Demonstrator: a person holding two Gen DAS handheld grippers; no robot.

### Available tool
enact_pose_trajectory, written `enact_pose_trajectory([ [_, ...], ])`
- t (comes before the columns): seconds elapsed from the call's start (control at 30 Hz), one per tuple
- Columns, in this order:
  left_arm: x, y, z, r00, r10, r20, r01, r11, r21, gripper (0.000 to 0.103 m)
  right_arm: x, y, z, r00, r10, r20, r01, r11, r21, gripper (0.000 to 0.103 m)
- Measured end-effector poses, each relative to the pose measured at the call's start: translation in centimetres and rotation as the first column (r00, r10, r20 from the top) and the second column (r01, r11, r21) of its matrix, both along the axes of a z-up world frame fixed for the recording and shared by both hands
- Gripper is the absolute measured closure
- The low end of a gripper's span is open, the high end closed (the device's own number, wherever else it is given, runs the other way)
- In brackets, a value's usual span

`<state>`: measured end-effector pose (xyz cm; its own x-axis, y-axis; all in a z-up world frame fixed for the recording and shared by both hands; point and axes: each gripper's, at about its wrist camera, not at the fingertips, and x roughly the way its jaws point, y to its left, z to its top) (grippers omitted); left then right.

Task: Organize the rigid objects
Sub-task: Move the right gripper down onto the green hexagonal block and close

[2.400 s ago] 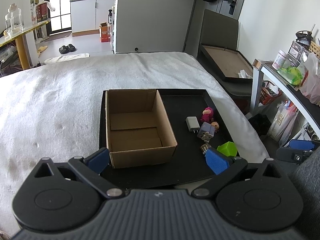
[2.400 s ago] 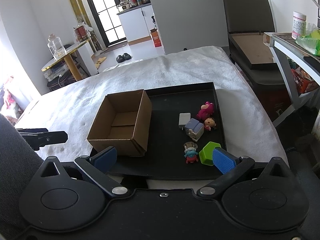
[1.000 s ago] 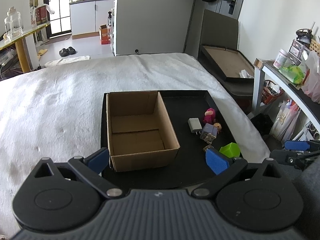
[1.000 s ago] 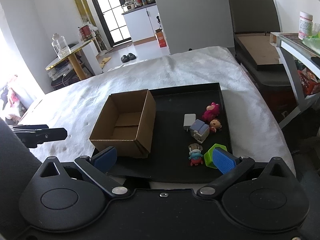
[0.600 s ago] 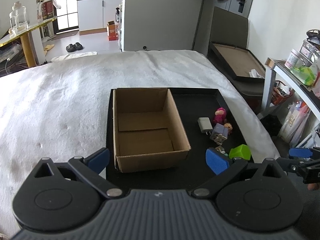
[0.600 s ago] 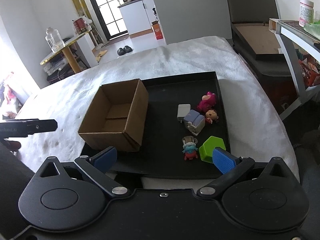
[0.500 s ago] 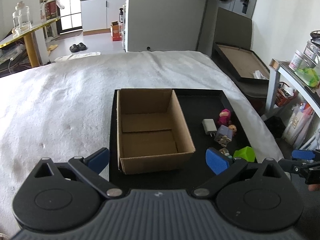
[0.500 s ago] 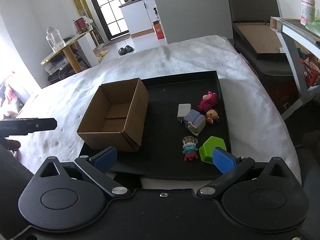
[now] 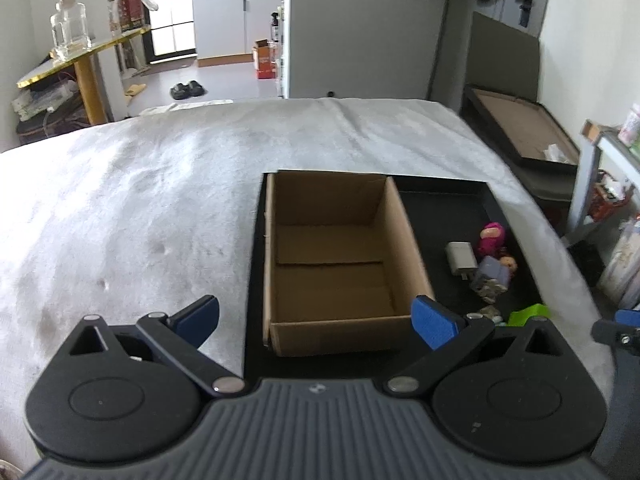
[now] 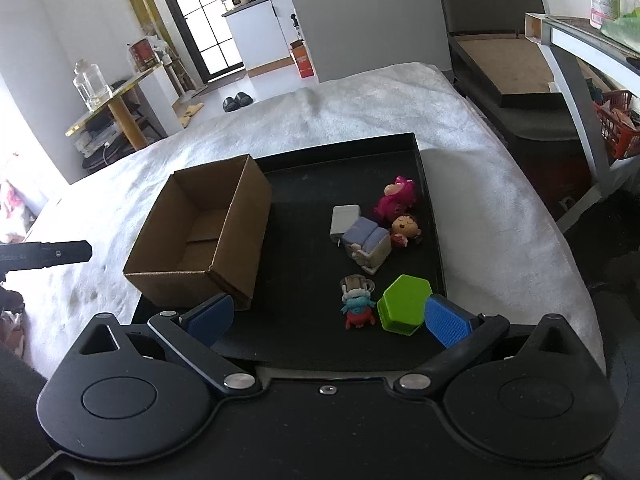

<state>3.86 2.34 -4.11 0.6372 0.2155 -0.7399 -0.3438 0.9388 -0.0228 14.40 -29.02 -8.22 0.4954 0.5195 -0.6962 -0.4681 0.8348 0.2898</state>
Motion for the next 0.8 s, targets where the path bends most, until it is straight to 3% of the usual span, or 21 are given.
enact_pose_trajectory([
  [0.27,0.7,1.8,-1.1,0.994,0.110,0.008,-0.110,0.994,-0.007,0.002,1.5,-0.9,-1.8,0.995,-0.098,0.024,0.097,0.994,0.048,0.000],
  [0.5,1.0,2.6,-2.1,0.985,0.173,0.016,-0.172,0.985,-0.014,0.003,2.6,-1.0,-2.6,0.987,-0.147,0.070,0.145,0.989,0.033,0.000],
  [0.8,2.2,2.7,-3.7,0.984,0.178,0.004,-0.178,0.984,0.024,0.005,4.2,-0.7,-4.5,0.984,-0.181,-0.004,0.181,0.983,0.014,0.001],
])
